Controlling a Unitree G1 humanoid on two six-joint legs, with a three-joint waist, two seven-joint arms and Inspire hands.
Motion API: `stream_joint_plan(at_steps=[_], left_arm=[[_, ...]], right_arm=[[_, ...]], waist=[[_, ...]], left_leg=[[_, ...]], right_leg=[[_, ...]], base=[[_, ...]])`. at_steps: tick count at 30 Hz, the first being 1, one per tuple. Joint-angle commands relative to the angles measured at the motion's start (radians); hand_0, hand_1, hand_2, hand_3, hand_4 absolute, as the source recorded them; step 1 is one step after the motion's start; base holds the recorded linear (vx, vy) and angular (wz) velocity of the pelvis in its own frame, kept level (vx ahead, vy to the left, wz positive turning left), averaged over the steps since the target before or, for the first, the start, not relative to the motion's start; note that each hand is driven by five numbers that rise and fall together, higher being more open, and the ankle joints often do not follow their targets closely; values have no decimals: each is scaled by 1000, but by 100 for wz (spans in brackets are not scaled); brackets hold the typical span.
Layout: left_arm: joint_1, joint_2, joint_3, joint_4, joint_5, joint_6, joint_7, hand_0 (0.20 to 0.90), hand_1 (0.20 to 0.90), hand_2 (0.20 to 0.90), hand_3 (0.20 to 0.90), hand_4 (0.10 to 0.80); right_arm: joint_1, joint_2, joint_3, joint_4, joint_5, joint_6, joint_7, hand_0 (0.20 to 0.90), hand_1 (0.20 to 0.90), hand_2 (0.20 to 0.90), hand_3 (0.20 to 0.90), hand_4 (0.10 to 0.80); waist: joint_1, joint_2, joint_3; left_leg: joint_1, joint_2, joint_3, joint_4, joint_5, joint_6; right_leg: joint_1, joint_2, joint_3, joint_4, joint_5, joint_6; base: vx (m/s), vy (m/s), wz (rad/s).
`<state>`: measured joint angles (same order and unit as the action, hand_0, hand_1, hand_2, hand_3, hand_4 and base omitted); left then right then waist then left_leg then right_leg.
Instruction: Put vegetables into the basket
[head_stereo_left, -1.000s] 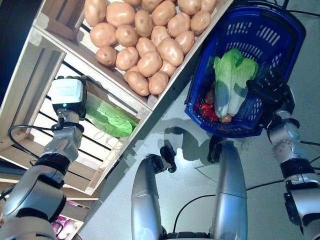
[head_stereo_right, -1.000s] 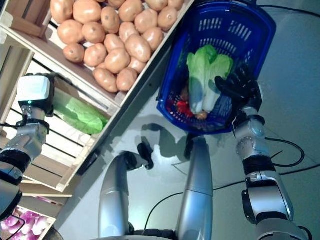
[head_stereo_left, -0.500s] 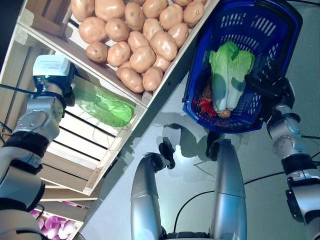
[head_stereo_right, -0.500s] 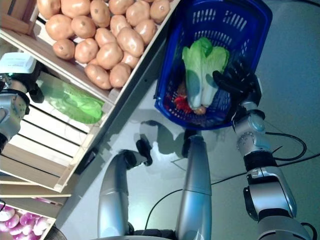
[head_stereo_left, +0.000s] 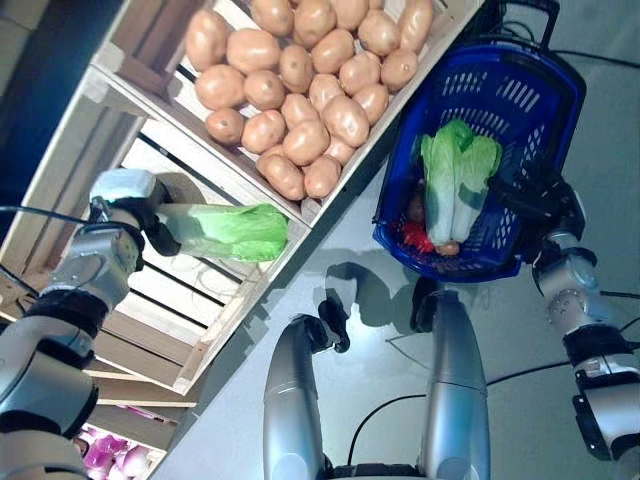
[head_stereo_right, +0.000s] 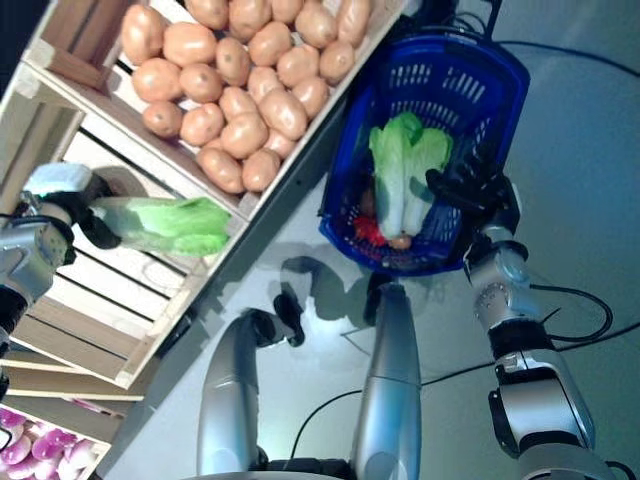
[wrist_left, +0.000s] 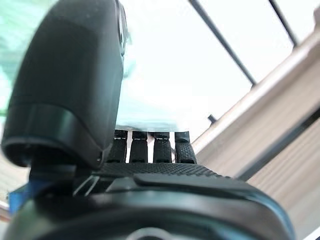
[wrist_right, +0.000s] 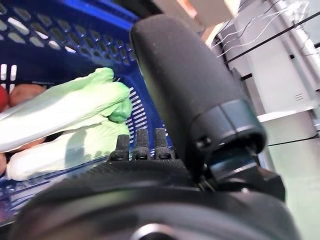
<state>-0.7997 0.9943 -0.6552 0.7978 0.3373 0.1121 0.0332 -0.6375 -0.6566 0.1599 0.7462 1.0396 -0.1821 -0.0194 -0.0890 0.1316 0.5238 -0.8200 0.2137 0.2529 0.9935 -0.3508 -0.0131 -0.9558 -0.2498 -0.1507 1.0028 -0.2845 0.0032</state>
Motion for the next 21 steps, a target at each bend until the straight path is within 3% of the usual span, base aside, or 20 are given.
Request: stream_joint_plan(at_steps=[1, 7, 12, 17, 21], left_arm=[[-1, 58, 112, -8, -70, -105, 1, 300, 300, 300, 300, 400], [81, 68, 134, -45, -86, -285, -86, 300, 300, 300, 300, 400], [187, 83, 141, -120, -135, -413, -108, 300, 300, 300, 300, 400], [345, 26, 281, -222, -383, -507, -177, 300, 300, 300, 300, 400], [467, -47, 368, -296, -345, -544, -89, 300, 300, 300, 300, 400]], right_arm=[[-11, -3, -88, -79, 38, -104, 15, 900, 900, 900, 900, 800], [45, 14, -102, -85, 41, -93, 19, 900, 900, 900, 900, 800], [134, 56, -116, -84, 72, -107, 36, 900, 900, 900, 900, 800], [240, 128, -132, -113, 17, -116, 52, 900, 900, 900, 900, 800], [332, 167, -137, -133, -21, -103, 87, 900, 900, 900, 900, 800]], waist=[[-13, -37, -4], [-13, -50, -6], [3, -72, -79], [25, -88, -157], [40, -98, -238]], left_leg=[[140, -20, 78, -129, -16, 7], [321, -33, 75, -202, -5, 17], [454, -47, 74, -291, 9, 34], [593, -69, 82, -432, 49, 29], [709, -98, 89, -579, 100, 16]], right_leg=[[196, 10, -15, -103, -30, 25], [382, 6, -45, -175, -24, 28], [529, 4, -76, -270, -11, 32], [686, 36, -99, -431, 19, 39], [827, 72, -120, -618, 65, 46]], base=[[21, 19, -3], [20, 34, -1], [84, -3, 0], [112, -40, 1], [153, -51, -3]])
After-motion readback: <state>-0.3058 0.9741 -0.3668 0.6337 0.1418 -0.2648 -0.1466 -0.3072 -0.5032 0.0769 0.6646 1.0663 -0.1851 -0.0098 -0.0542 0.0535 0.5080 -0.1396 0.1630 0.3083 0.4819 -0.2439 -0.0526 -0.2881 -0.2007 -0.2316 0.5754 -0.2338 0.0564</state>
